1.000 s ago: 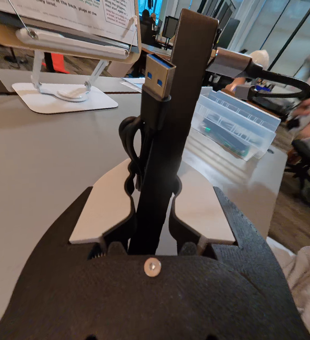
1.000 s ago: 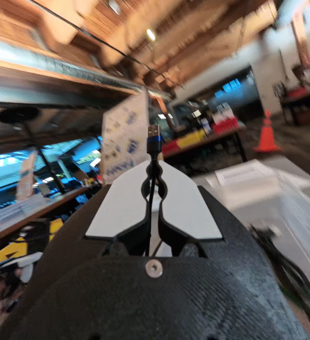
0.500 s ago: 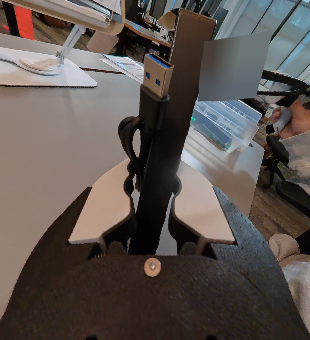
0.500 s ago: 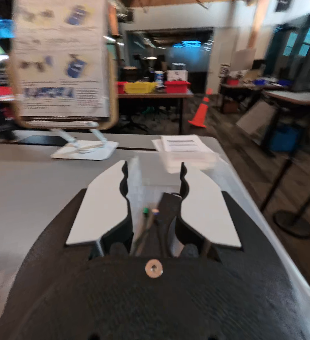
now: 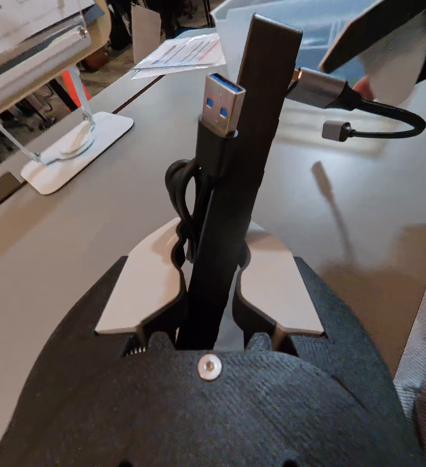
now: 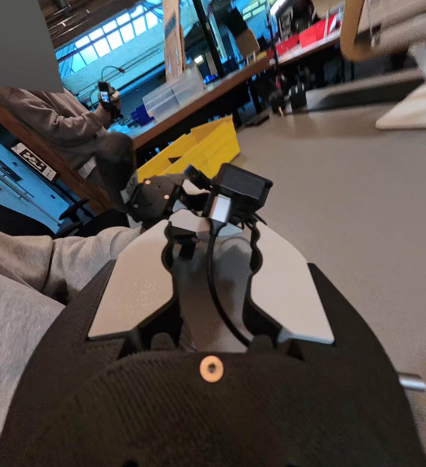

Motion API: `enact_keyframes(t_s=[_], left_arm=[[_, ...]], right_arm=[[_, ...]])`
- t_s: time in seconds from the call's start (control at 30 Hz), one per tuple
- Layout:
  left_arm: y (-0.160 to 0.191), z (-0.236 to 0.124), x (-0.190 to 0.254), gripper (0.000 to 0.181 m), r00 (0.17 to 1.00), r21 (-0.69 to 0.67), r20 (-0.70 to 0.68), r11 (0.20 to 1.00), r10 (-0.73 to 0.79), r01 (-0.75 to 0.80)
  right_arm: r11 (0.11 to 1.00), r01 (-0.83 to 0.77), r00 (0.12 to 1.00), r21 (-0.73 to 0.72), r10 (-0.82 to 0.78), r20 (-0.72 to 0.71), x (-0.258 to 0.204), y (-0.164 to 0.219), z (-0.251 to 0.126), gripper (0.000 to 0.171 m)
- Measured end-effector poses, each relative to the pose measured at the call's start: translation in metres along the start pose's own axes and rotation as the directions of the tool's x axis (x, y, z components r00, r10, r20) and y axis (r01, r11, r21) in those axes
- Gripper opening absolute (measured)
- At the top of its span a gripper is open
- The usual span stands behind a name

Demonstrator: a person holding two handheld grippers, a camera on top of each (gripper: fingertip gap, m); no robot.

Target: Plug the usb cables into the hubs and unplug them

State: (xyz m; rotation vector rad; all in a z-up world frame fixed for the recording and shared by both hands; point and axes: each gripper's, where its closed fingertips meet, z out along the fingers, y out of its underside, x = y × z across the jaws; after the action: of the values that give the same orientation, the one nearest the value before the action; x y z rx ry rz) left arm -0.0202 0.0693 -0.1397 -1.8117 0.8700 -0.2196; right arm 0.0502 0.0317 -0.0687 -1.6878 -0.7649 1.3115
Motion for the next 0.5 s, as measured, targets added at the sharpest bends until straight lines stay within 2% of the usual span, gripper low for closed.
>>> enact_keyframes(t_s=[0.1, 0.13, 0.2, 0.3, 0.4, 0.5], left_arm=[[-0.001, 0.003, 0.012, 0.040, 0.998, -0.004, -0.011, 0.998, 0.060, -0.060], [-0.002, 0.004, 0.015, 0.040, 0.998, -0.002, -0.019, 0.998, 0.065, -0.065], [0.002, 0.007, 0.019, 0.041, 0.997, -0.023, -0.028, 0.997, 0.077, -0.077], [0.003, 0.007, 0.021, 0.043, 0.993, -0.019, -0.026, 0.993, 0.116, -0.117], [-0.003, 0.006, 0.025, 0.063, 0.987, -0.002, -0.022, 0.987, 0.159, -0.159], [-0.006, 0.006, 0.036, 0.068, 0.967, -0.015, -0.023, 0.967, 0.254, -0.254]], right_arm=[[0.992, -0.114, 0.993, -0.048, 0.115, 0.012, 0.008, 0.021, 0.008, 0.052], [0.989, -0.136, 0.990, -0.062, 0.137, 0.019, 0.009, 0.025, 0.009, 0.037], [0.986, -0.154, 0.985, -0.066, 0.158, 0.062, 0.004, 0.029, 0.009, 0.018], [0.993, -0.092, 0.994, -0.078, 0.096, 0.051, 0.003, 0.032, 0.008, 0.018], [0.993, -0.029, 0.997, -0.111, 0.037, 0.074, -0.005, 0.037, 0.011, 0.018], [0.991, 0.037, 0.995, -0.131, -0.024, 0.100, -0.014, 0.044, 0.014, 0.018]])
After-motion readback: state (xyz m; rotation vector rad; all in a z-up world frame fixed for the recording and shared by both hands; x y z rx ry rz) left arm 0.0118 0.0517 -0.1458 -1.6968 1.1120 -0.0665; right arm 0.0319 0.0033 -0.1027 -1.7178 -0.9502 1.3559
